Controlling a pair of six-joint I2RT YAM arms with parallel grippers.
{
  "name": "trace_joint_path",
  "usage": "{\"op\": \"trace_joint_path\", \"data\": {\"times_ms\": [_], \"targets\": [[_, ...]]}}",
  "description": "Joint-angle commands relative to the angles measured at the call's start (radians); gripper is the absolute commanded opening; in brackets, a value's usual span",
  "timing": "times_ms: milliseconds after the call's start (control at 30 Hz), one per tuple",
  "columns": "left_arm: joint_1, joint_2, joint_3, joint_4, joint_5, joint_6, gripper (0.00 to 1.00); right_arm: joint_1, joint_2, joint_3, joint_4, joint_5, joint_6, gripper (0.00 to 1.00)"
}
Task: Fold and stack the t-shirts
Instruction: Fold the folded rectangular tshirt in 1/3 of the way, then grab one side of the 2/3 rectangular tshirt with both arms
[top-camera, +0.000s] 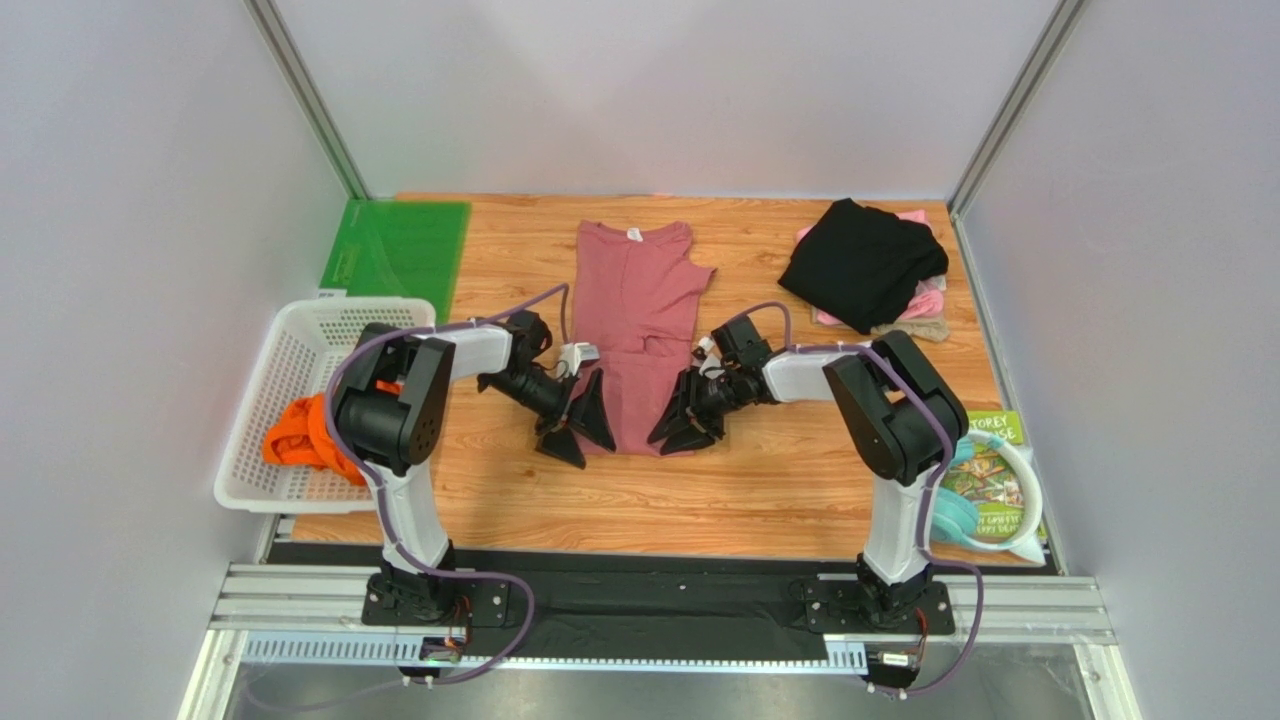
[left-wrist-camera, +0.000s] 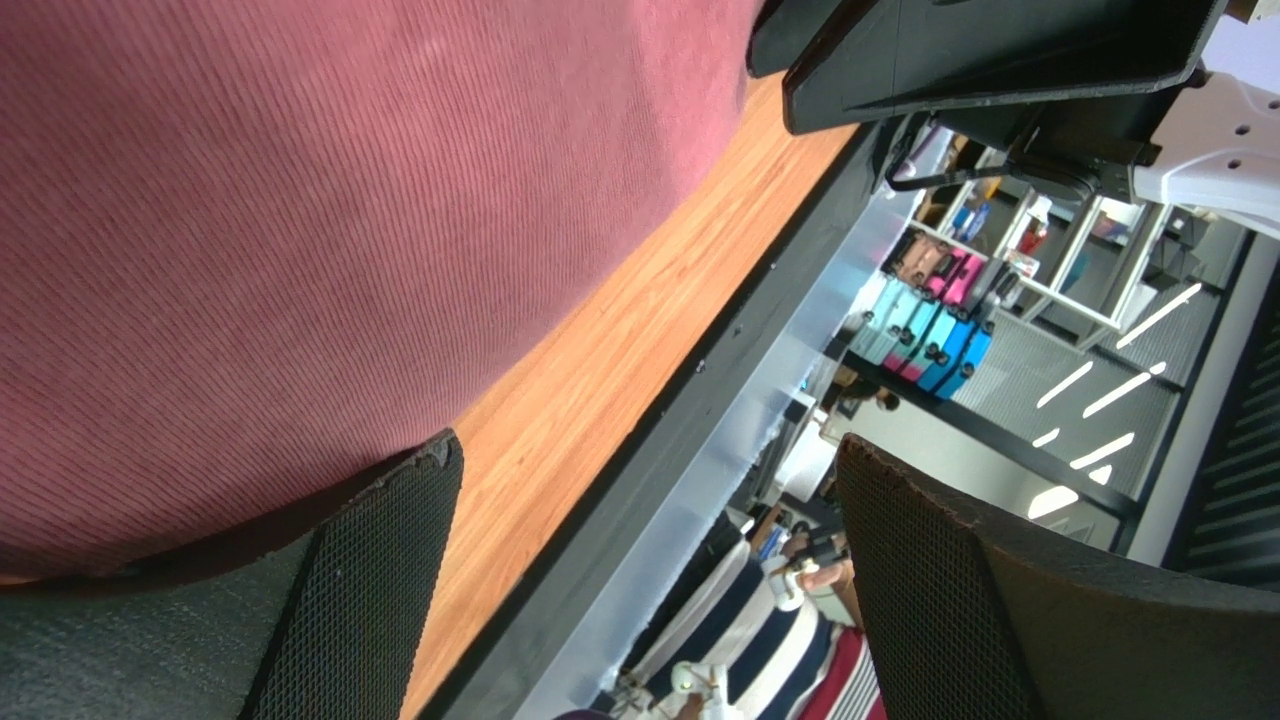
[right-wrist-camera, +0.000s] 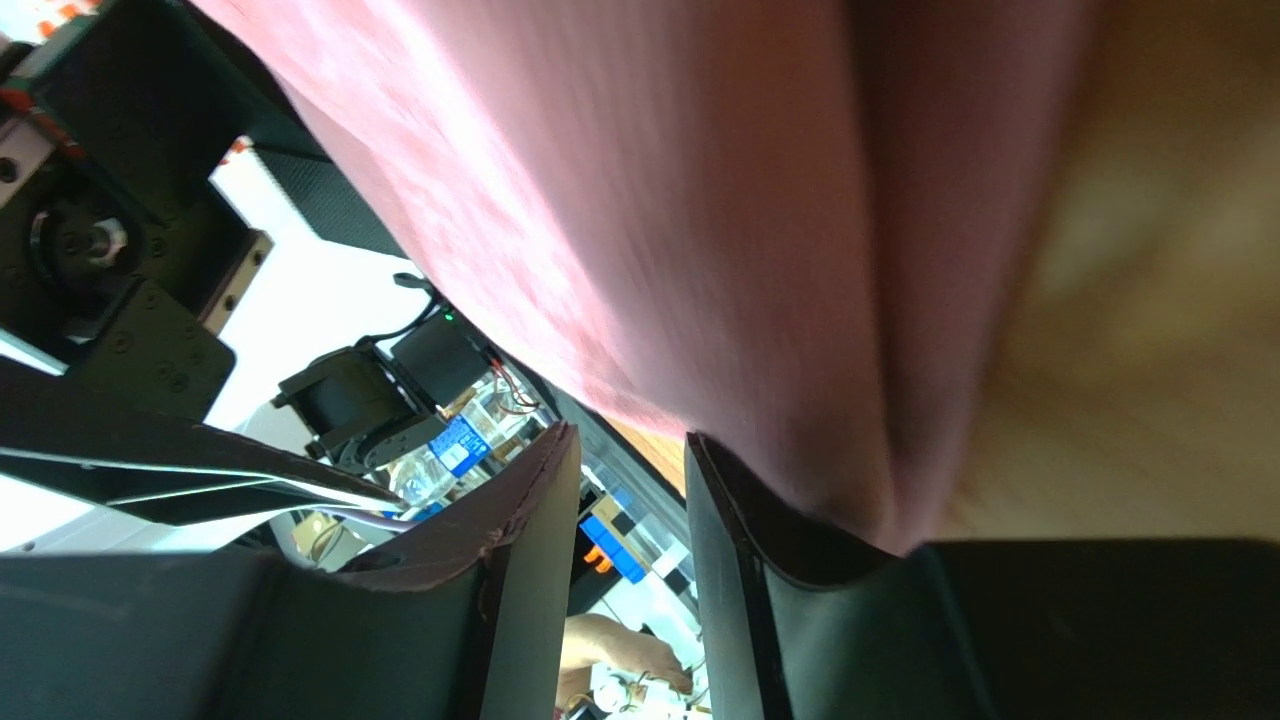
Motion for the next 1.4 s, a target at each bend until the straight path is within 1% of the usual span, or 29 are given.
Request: {"op": "trace_joint_path", "data": {"times_ms": [0, 133, 200, 333, 433, 467, 600, 633, 667, 700, 733, 767, 800, 833, 867, 900, 967, 1033, 1067, 1100, 1167, 1200, 1267, 1300, 1333, 1367], "targets": [[0.003, -0.071, 0.049, -0.073, 0.036, 0.069, 1.00, -0.013, -0.101, 0.026, -0.147, 0.043, -0.052, 0.39], [0.014, -0.133, 0.071, -0.146, 0.047, 0.095, 1.00, -0.013, -0.216, 0.048, -0.247, 0.069, -0.087, 0.40], [0.015, -0.141, 0.075, -0.165, 0.033, 0.123, 1.00, -0.015, -0.243, 0.043, -0.290, 0.090, -0.104, 0.40], [0.015, -0.149, 0.066, -0.183, -0.077, 0.172, 1.00, -0.029, -0.281, -0.015, -0.298, 0.114, -0.124, 0.40], [0.017, -0.173, 0.043, -0.131, -0.152, 0.158, 1.00, -0.042, -0.286, -0.084, -0.261, 0.112, -0.119, 0.40], [0.017, -0.178, 0.036, -0.119, -0.197, 0.154, 1.00, -0.050, -0.284, -0.107, -0.255, 0.114, -0.121, 0.40], [0.017, -0.221, 0.039, -0.074, -0.329, 0.129, 1.00, -0.081, -0.290, -0.150, -0.242, 0.115, -0.138, 0.40], [0.017, -0.277, 0.045, -0.080, -0.388, 0.144, 1.00, -0.088, -0.302, -0.158, -0.242, 0.117, -0.139, 0.40], [0.017, -0.317, 0.060, -0.093, -0.412, 0.161, 1.00, -0.098, -0.321, -0.168, -0.244, 0.120, -0.144, 0.40], [0.017, -0.369, 0.068, -0.108, -0.432, 0.184, 1.00, -0.099, -0.373, -0.179, -0.262, 0.149, -0.151, 0.40], [0.018, -0.493, 0.072, -0.111, -0.479, 0.198, 1.00, -0.101, -0.405, -0.179, -0.283, 0.176, -0.164, 0.40], [0.019, -0.561, 0.063, -0.093, -0.505, 0.207, 1.00, -0.098, -0.437, -0.179, -0.302, 0.242, -0.188, 0.40], [0.019, -0.683, 0.056, -0.055, -0.525, 0.203, 1.00, -0.096, -0.510, -0.178, -0.336, 0.273, -0.201, 0.40], [0.019, -0.736, 0.049, -0.039, -0.609, 0.183, 1.00, -0.096, -0.541, -0.172, -0.346, 0.303, -0.211, 0.41], [0.019, -0.784, 0.008, -0.015, -0.649, 0.101, 1.00, -0.095, -0.571, -0.170, -0.354, 0.331, -0.222, 0.42], [0.019, -0.836, -0.013, 0.005, -0.659, 0.095, 1.00, -0.095, -0.603, -0.167, -0.359, 0.366, -0.231, 0.42], [0.019, -0.818, -0.038, -0.001, -0.544, 0.108, 1.00, -0.095, -0.609, -0.158, -0.359, 0.364, -0.236, 0.44], [0.019, -0.715, -0.021, -0.031, -0.440, 0.092, 1.00, -0.095, -0.583, -0.165, -0.348, 0.345, -0.224, 0.44], [0.022, -0.672, -0.014, -0.042, -0.414, 0.082, 1.00, -0.096, -0.574, -0.174, -0.339, 0.332, -0.218, 0.44], [0.025, -0.576, -0.007, -0.074, -0.391, 0.063, 1.00, -0.095, -0.565, -0.184, -0.319, 0.328, -0.213, 0.44], [0.046, -0.497, -0.009, -0.094, -0.311, 0.056, 1.00, -0.095, -0.565, -0.210, -0.298, 0.319, -0.201, 0.44], [0.055, -0.482, -0.024, -0.065, -0.282, 0.051, 1.00, -0.095, -0.569, -0.216, -0.293, 0.315, -0.199, 0.44], [0.090, -0.555, -0.093, 0.019, -0.259, 0.034, 1.00, -0.095, -0.592, -0.231, -0.287, 0.310, -0.190, 0.44], [0.104, -0.685, -0.119, 0.132, -0.249, 0.017, 1.00, -0.095, -0.602, -0.236, -0.282, 0.308, -0.188, 0.44], [0.118, -0.760, -0.186, 0.207, -0.249, 0.002, 1.00, -0.095, -0.611, -0.242, -0.278, 0.307, -0.182, 0.44], [0.126, -0.861, -0.219, 0.295, -0.264, -0.001, 1.00, -0.095, -0.618, -0.251, -0.265, 0.307, -0.178, 0.44]]}}
